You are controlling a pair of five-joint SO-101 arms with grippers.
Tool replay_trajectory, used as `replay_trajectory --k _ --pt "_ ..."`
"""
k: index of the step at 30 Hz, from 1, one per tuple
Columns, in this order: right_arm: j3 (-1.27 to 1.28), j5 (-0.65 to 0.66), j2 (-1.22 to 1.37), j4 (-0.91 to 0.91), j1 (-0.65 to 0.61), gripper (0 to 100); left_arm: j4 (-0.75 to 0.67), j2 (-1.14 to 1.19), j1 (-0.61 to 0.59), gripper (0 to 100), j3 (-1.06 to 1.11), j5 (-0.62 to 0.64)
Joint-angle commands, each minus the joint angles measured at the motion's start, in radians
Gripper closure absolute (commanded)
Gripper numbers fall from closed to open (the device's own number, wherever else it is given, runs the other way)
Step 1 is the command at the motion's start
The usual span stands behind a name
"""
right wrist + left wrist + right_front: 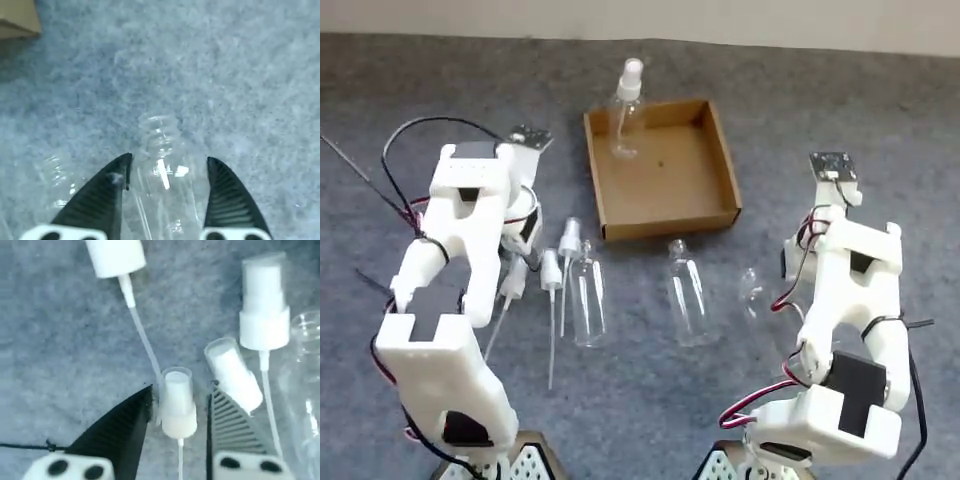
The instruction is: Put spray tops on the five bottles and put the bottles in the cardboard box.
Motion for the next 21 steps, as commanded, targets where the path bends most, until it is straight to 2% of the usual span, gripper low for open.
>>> replay_trajectory --k 1,11,16,21 --pt "-0.002 0.015 -0.042 0.01 0.013 88.4 0.02 -0.045 0.039 87 -0.002 -0.031" --pt "0.001 0.017 -0.042 0.01 0.013 88.4 -0.192 -0.045 0.033 88 0.229 -0.044" --pt "-0.001 0.017 -0.042 0.01 0.013 88.4 -0.186 -0.07 0.033 96 0.213 -0.043" --pt "0.001 0.017 -0.042 0.012 0.015 88.1 -0.074 -0.28 0.016 97 0.176 -0.043"
